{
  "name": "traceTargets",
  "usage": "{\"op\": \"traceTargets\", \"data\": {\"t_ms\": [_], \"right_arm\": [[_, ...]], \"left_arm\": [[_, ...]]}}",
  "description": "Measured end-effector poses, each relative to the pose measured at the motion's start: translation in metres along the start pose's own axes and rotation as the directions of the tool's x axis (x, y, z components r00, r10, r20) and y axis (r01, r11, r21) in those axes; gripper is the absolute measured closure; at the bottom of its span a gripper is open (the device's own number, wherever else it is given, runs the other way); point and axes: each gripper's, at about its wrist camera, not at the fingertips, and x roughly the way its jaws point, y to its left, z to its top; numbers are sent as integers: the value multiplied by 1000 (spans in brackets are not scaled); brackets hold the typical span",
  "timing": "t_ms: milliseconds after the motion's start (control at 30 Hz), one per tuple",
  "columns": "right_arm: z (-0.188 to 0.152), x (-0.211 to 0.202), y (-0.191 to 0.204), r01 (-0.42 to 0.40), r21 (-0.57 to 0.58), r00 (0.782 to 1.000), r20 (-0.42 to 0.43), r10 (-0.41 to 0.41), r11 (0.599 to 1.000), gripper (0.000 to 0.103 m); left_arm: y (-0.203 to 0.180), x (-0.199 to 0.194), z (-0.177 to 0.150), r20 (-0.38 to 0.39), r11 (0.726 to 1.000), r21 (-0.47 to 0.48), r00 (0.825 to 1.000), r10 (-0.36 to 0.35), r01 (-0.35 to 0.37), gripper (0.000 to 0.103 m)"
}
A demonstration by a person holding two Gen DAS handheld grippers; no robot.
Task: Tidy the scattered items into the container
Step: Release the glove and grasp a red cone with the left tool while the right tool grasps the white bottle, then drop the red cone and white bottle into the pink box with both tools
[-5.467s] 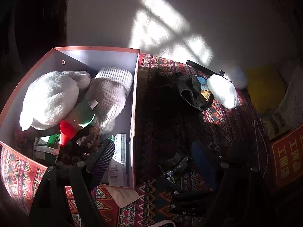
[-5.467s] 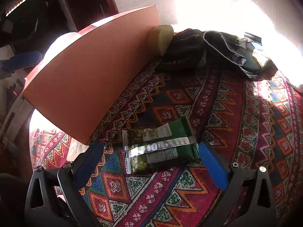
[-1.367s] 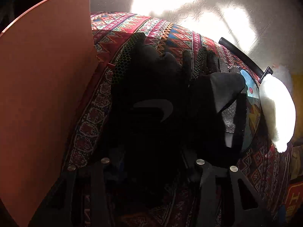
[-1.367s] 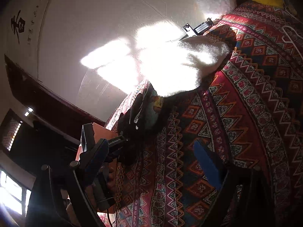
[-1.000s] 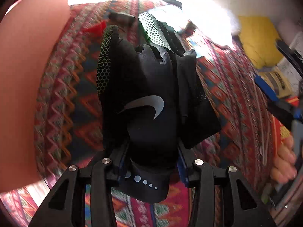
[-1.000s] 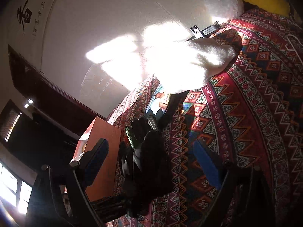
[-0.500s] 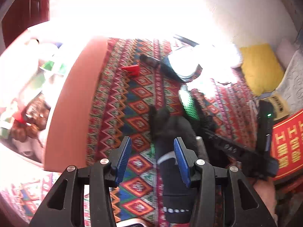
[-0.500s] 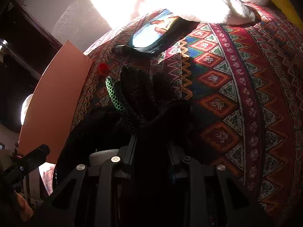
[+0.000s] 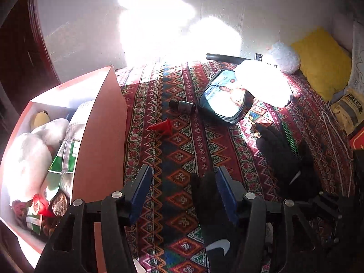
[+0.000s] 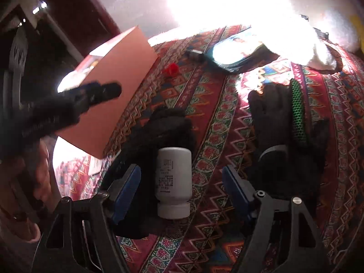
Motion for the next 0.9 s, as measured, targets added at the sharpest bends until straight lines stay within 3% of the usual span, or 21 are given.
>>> {"op": "traceTargets", "data": {"t_ms": [67, 133, 167, 233, 333, 433, 567, 633, 700, 733, 833, 900], "right_arm": [[-3, 33, 8, 3, -14, 997, -78, -4, 1000, 39], [0, 40, 11, 38, -28, 997, -67, -40, 999, 46], [5, 36, 9, 26, -11, 998, -54, -26, 1000, 62], [13, 22, -5, -46, 56, 999, -6, 46, 997, 62], [19, 7, -24, -27, 85, 999, 40, 24, 996, 62], [20, 4, -40, -33, 131, 999, 43, 27, 991, 62], [24, 7, -51, -62, 177, 998, 43, 55, 982, 62], [24, 8, -49, -63, 180, 998, 41, 56, 982, 62], [23, 8, -49, -65, 184, 997, 43, 58, 981, 62], [23, 7, -49, -66, 184, 997, 45, 58, 981, 62], [20, 3, -51, -65, 191, 997, 55, 56, 980, 62], [20, 1, -54, -71, 198, 996, 64, 59, 978, 62]], "left_arm": [[6, 31, 17, -65, 999, -40, 998, -12, 10, 46], [16, 58, 32, -114, 994, -109, 993, -26, 14, 46], [22, 72, 40, -130, 990, -144, 991, -28, 9, 46], [33, 96, 51, -162, 982, -190, 986, -21, -10, 46], [50, 130, 59, -206, 977, -199, 978, 41, -83, 45], [59, 159, 59, -221, 976, -216, 975, -31, -18, 44], [46, 165, 69, -198, 989, -138, 980, 21, -49, 29], [45, 168, 72, -207, 990, -132, 978, 23, -51, 27], [47, 165, 72, -211, 988, -147, 977, 11, -43, 37], [48, 162, 72, -212, 987, -158, 977, 7, -41, 56], [50, 139, 69, -192, 982, -186, 981, -21, -16, 56], [51, 107, 63, -140, 976, -210, 987, -81, 50, 56]]}}
